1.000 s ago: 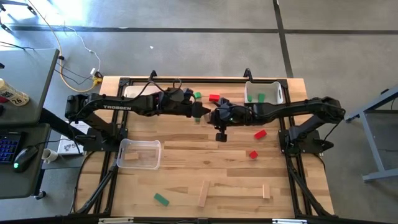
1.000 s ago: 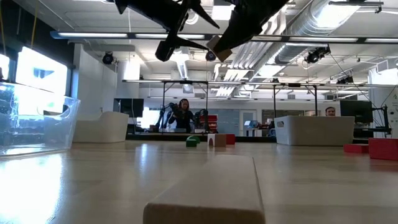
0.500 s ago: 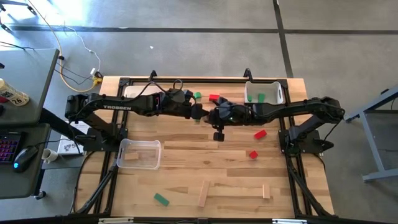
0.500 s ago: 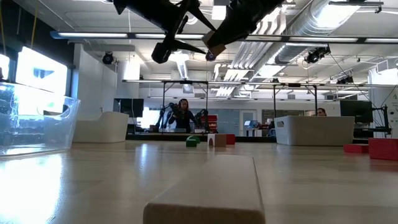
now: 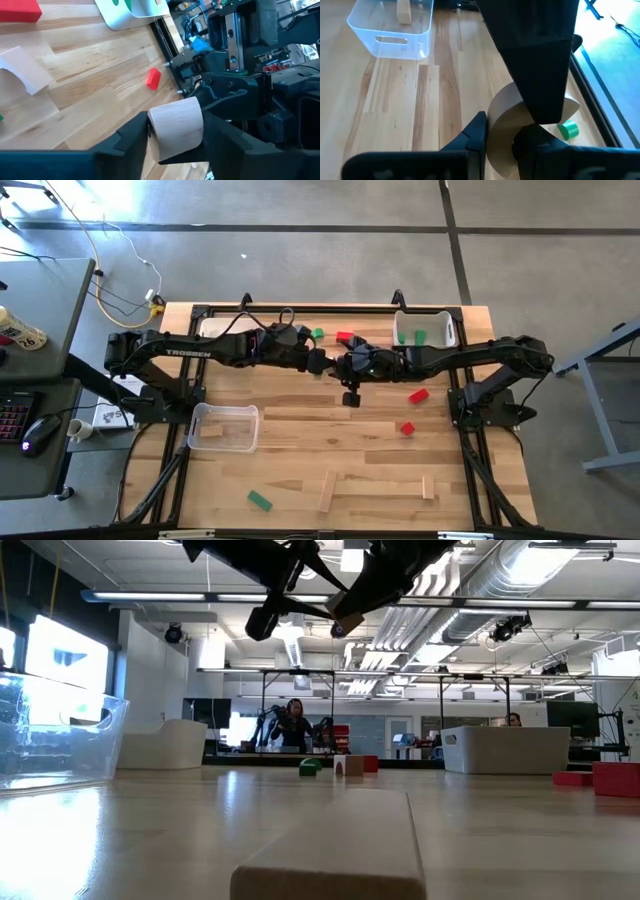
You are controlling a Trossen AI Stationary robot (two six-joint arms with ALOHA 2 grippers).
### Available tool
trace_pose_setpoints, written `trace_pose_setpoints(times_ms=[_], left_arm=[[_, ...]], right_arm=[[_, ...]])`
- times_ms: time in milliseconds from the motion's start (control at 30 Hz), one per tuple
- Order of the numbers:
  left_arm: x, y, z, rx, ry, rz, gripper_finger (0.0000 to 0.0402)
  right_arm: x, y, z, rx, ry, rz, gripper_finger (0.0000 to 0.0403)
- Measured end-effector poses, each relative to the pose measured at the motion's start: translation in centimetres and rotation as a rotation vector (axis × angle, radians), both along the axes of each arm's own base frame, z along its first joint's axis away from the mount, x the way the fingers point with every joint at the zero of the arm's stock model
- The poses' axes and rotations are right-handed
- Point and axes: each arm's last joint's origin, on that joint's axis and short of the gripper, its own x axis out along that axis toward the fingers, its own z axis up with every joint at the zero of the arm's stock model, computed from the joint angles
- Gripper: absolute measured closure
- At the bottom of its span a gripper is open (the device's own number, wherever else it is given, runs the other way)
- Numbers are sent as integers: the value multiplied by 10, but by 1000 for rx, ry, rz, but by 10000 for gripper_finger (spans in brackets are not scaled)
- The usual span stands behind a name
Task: Sort & place blocks by color
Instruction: Put the cream half-circle into the transparent bin
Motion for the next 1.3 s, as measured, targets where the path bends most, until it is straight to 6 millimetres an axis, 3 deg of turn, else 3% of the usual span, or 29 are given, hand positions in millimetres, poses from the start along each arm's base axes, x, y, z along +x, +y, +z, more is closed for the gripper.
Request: trace_pose_setpoints(times_ms=[167, 400, 833, 1300], left_arm=[[0, 0, 1, 9, -8, -1, 288], [1, 0, 1, 33, -3, -13, 289], [1, -3, 0, 81, 12, -53, 293], [-4, -4, -9, 101, 122, -80, 292]], right_arm=[[0, 0, 0, -7, 0, -8, 359], [0, -1, 1, -11, -8, -14, 352], [0, 0, 0, 5, -6, -12, 284], [-6, -1, -5, 22, 69, -50, 186]])
